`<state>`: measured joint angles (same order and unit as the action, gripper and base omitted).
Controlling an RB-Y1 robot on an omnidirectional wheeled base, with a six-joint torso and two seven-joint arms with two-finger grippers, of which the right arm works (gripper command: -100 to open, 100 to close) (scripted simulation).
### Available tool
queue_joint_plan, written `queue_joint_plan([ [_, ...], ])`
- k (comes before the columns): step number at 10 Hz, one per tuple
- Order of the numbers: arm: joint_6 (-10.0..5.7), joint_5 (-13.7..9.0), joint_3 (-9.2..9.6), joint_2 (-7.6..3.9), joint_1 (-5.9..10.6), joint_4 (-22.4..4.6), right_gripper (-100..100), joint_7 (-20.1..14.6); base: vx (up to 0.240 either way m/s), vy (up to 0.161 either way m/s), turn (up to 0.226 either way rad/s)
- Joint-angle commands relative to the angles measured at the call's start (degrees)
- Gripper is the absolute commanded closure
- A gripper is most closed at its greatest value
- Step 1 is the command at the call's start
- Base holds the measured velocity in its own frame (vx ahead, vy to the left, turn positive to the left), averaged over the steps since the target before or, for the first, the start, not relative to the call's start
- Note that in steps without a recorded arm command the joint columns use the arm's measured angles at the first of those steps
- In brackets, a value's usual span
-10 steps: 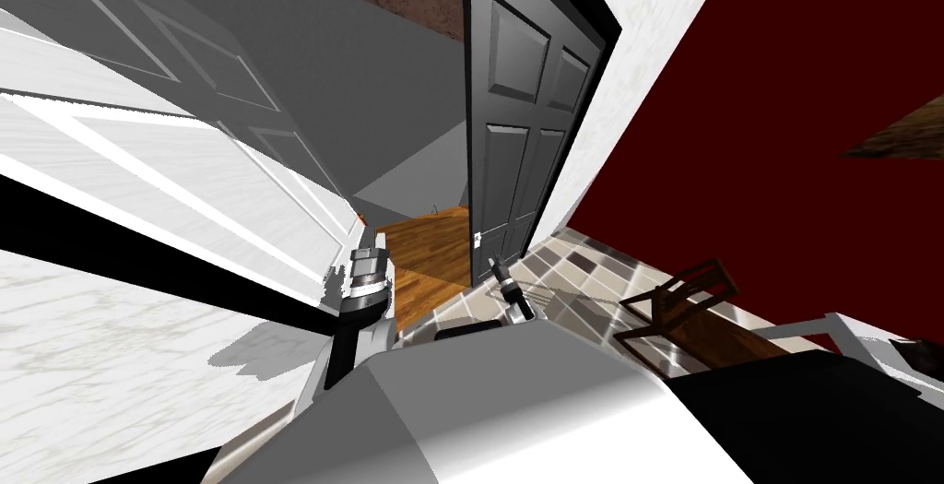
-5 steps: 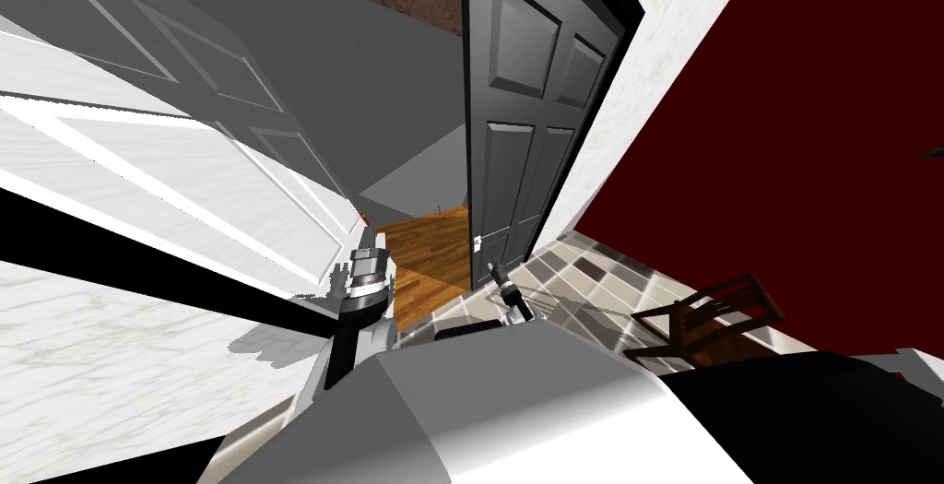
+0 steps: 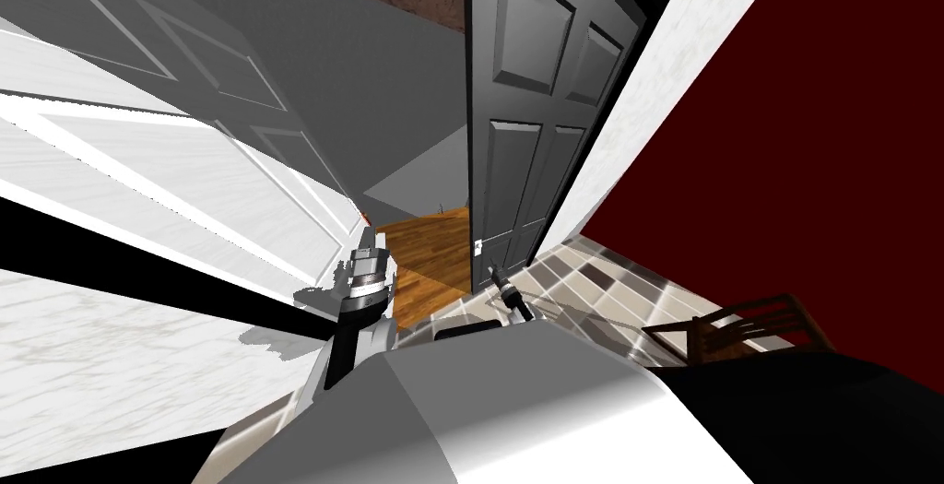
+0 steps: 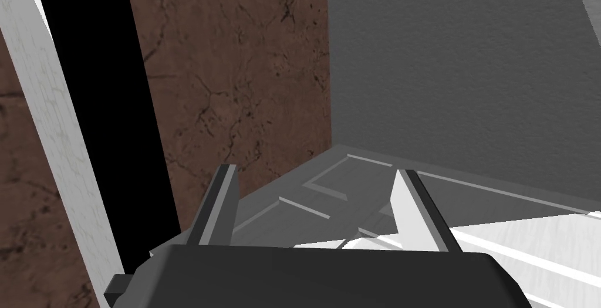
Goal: Push the door open
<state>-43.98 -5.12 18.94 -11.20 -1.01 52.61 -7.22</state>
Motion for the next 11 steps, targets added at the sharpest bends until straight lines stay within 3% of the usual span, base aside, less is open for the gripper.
queue_joint_plan([
  [1, -0.11, -0.20, 0.52, -0.28, 0.49, -1.61, -100, 0.05, 0.064, -0.062, 0.069],
  [4, -0.56, -0.34, 0.45, 0.02, 1.13, -3.15, -100, 0.25, 0.078, -0.023, 0.032],
  [11, -1.85, -0.52, -0.37, 1.08, 0.98, -4.85, -100, 1.14, 0.202, 0.048, 0.030],
])
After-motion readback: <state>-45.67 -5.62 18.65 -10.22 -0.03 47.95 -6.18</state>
